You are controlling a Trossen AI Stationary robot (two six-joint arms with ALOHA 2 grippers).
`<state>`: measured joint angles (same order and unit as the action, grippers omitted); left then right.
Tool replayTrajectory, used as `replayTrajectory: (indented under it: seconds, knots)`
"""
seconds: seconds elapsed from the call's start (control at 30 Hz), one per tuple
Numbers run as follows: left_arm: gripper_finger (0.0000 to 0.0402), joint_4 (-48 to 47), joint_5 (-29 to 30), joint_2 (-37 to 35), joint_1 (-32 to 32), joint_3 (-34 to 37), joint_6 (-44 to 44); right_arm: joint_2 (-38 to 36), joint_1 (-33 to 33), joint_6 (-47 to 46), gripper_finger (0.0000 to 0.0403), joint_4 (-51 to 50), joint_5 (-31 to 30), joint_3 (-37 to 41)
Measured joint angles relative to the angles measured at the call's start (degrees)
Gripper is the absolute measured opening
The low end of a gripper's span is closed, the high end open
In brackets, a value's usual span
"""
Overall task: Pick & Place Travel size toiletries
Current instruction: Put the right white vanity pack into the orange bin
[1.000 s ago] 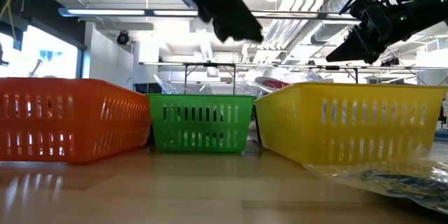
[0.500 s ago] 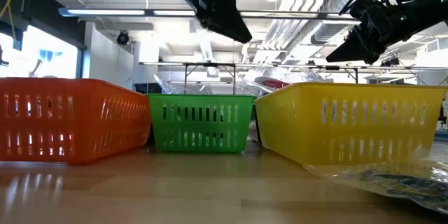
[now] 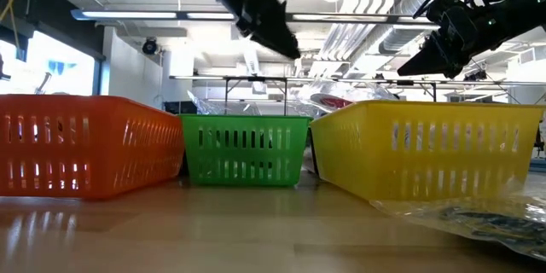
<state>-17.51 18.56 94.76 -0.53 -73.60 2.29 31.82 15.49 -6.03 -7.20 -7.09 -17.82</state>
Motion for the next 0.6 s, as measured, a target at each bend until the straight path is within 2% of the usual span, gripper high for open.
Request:
replayTrajectory:
  seconds: [0.17, 0.4, 0.6]
  knots:
    - [0.015, -7.2, -1.9, 0.0, 5.6, 0.1, -4.4, 0.0, 0.0, 0.0, 0.0002, 0.0, 0.0, 0.0]
    - [0.015, -7.3, -7.1, 0.4, 12.2, 0.7, -5.3, 0.0, 0.0, 0.0, 0.0002, 0.0, 0.0, 0.0]
    - [0.015, -5.8, -8.0, 3.9, 13.7, 0.6, -4.0, 0.0, 0.0, 0.0, 0.0002, -0.2, 0.0, 0.0]
